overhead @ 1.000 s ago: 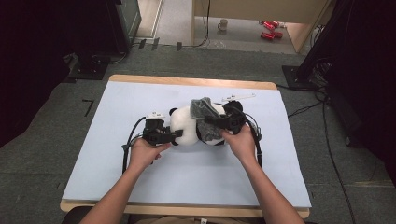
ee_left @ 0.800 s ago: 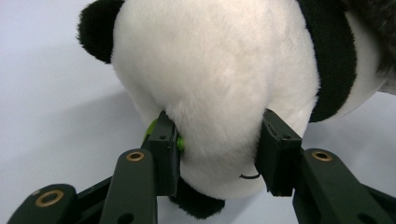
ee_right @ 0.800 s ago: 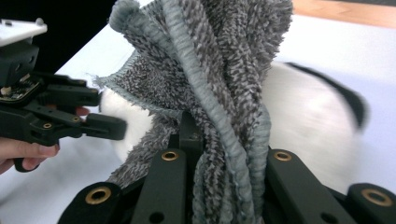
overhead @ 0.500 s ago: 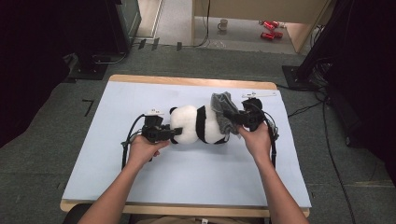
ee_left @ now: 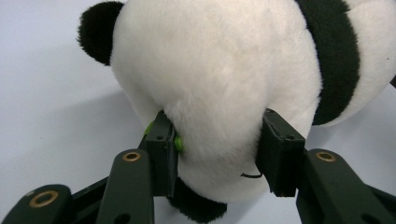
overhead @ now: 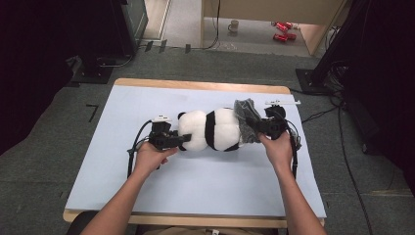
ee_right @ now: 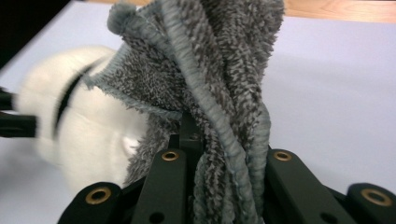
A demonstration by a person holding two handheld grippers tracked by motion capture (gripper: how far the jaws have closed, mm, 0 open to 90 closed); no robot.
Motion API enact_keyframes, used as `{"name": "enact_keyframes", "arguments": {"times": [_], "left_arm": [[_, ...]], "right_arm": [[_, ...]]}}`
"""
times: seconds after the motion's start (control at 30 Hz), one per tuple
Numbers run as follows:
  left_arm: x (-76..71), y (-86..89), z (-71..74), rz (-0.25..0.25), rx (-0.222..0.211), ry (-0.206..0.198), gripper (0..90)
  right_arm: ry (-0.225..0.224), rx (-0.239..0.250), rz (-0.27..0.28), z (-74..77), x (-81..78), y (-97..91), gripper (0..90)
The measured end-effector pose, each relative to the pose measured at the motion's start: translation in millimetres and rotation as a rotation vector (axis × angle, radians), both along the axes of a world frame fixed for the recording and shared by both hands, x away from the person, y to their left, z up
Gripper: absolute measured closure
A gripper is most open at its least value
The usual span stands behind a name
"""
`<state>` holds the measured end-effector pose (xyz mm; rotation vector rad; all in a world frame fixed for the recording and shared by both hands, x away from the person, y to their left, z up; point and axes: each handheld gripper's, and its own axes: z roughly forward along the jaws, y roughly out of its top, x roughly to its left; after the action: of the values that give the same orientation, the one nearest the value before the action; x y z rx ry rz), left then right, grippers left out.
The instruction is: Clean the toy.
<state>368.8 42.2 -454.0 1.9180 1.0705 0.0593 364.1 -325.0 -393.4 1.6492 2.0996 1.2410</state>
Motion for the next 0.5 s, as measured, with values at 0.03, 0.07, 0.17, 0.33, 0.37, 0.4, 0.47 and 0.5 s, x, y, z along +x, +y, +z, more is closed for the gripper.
{"name": "enact_keyframes", "arguments": {"times": [0.03,0.07,0.17,0.33,0.37,0.4,0.47,0.5], "left_arm": [[-0.2,0.1,-0.2,-0.001,0.001,-0.002,53.5],[-0.5,0.1,-0.3,-0.002,0.002,-0.004,53.2],[-1.3,0.1,-0.9,-0.002,-0.001,-0.011,51.8],[-3.0,1.8,-2.5,0.008,-0.038,0.001,48.5],[-5.5,1.0,-2.4,0.013,-0.037,-0.006,47.1],[-6.7,0.6,-2.6,0.014,-0.036,-0.010,46.3],[-8.8,0.1,-3.1,0.017,-0.030,-0.018,44.6],[-9.7,0.0,-3.4,0.019,-0.029,-0.020,43.8]], "right_arm": [[-0.005,0.009,0.004,3.7,-0.7,-0.2,77.7],[-0.013,0.014,0.008,8.2,-1.7,0.6,77.7],[-0.032,0.027,0.024,18.2,-4.5,5.2,77.7],[-0.077,0.070,0.114,35.7,-10.2,33.2,77.7],[-0.072,0.078,0.166,34.1,-10.0,51.3,77.7],[-0.066,0.077,0.181,32.4,-9.6,57.6,77.7],[-0.051,0.068,0.222,26.2,-8.1,73.6,77.7],[-0.041,0.057,0.239,22.6,-7.2,80.8,77.7]]}}
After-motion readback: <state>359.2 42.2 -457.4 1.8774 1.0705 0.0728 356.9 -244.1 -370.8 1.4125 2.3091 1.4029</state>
